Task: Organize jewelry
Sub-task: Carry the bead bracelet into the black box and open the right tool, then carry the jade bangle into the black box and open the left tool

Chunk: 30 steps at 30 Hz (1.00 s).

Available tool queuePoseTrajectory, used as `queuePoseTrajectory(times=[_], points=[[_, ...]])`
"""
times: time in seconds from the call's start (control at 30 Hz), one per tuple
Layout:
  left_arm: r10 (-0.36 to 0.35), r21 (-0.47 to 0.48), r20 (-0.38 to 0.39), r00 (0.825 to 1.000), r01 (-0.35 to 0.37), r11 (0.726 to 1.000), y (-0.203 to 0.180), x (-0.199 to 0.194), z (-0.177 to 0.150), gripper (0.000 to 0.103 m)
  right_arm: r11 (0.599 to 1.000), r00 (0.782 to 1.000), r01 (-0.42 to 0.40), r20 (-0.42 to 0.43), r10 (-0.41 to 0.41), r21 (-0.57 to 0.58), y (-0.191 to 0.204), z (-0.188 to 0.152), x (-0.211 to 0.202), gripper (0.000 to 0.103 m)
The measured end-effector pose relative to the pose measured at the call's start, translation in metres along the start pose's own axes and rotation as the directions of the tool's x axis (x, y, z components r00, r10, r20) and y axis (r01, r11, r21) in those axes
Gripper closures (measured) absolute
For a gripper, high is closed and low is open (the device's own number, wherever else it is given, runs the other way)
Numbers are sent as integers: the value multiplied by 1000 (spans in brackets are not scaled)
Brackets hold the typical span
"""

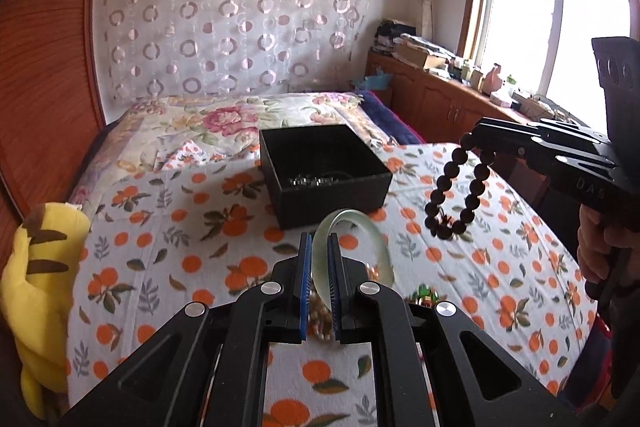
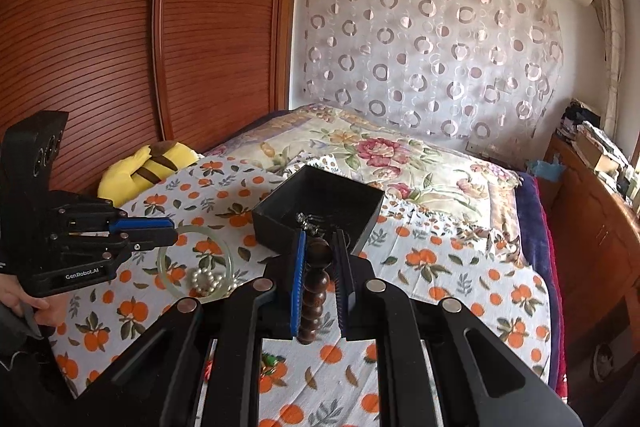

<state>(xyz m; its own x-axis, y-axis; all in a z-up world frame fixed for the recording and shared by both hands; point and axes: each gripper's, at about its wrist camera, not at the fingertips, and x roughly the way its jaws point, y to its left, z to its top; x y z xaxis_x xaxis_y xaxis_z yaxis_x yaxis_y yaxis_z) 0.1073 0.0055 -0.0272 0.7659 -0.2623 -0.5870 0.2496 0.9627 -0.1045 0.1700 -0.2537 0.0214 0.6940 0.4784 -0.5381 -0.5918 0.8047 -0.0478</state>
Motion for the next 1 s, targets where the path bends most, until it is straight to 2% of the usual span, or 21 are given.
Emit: queuePoseTrajectory(times=[0.17,0.2,0.3,0.43,0.6,0.7,0.83,0.93,1.0], points=[[-7,-23,20,1000,8,1000,9,5,16,96,1000,1000,-13,21,13,4,-9,18,12,88],[-8,-26,25,1000,9,1000,9,5,19,103,1000,1000,-15,27,15,-1,-11,23,15,88],[-3,-31,48,999,5,1000,14,5,32,103,1000,999,-23,40,23,-1,-18,35,26,88],[13,-13,37,999,-13,1000,18,11,37,103,999,998,-40,41,40,6,-23,43,40,88],[44,-46,-35,998,-46,998,45,26,22,103,998,998,-61,16,61,7,-23,37,58,88],[108,-58,-92,990,-114,992,68,35,8,103,997,997,-71,-4,71,16,-25,31,68,88],[157,-81,-122,980,-168,982,95,32,-5,103,997,997,-77,-17,78,20,-24,23,76,88],[188,-70,-158,970,-200,977,106,33,-10,93,996,997,-81,-13,81,23,-23,22,77,88],[195,-71,-175,965,-209,975,112,33,-13,74,996,996,-84,-6,84,18,-24,23,77,88]])
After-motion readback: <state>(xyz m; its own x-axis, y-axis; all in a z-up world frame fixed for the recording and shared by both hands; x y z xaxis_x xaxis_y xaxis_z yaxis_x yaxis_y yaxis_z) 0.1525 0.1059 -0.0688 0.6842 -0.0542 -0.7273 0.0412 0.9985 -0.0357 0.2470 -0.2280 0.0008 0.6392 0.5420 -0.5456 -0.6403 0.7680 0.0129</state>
